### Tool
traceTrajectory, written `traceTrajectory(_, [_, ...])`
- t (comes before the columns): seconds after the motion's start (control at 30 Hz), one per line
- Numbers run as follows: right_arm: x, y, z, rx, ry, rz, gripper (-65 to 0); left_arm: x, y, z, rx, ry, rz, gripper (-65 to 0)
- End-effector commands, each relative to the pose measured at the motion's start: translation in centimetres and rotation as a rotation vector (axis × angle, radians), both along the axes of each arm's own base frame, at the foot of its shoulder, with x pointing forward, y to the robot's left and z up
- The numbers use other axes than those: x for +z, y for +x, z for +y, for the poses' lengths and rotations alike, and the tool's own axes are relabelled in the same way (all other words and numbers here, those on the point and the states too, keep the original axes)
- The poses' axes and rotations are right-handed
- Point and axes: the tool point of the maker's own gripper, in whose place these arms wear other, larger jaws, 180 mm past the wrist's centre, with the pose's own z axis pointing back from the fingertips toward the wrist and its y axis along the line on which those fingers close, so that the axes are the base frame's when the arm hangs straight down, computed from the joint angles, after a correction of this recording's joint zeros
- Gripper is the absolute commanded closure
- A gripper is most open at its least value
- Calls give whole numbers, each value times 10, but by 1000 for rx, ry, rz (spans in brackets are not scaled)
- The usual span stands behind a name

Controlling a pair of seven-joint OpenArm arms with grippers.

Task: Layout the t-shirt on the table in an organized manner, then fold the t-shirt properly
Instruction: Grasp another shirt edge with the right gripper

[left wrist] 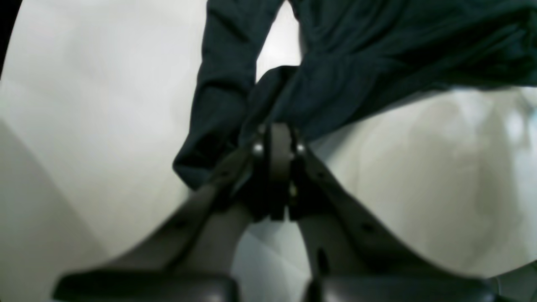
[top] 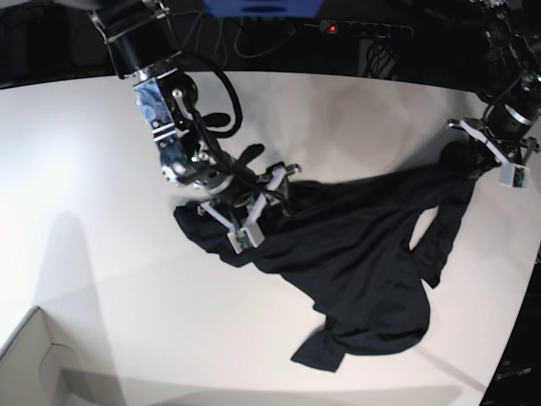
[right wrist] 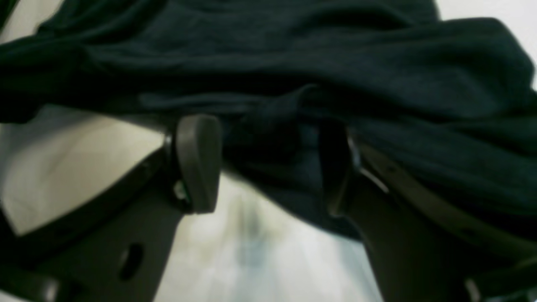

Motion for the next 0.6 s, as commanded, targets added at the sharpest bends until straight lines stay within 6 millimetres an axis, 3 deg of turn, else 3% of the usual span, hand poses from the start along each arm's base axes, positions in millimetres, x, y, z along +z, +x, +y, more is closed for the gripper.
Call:
traceTrajectory(0.0, [18, 14, 3, 1, 26, -57, -373, 11, 4, 3, -6, 8, -38, -1])
traceTrajectory(0.13, [16, 21, 2, -2, 18, -51, -373, 11, 3, 3, -5, 9, -37, -1])
traceTrajectory(0.47, [11, 21, 20, 9, 46, -21, -370, 11, 6, 1, -6, 2, -42, -1])
traceTrajectory(0.57, [11, 20, 21, 10, 47, -20, -336, 12, 6, 1, -4, 2, -44, -1])
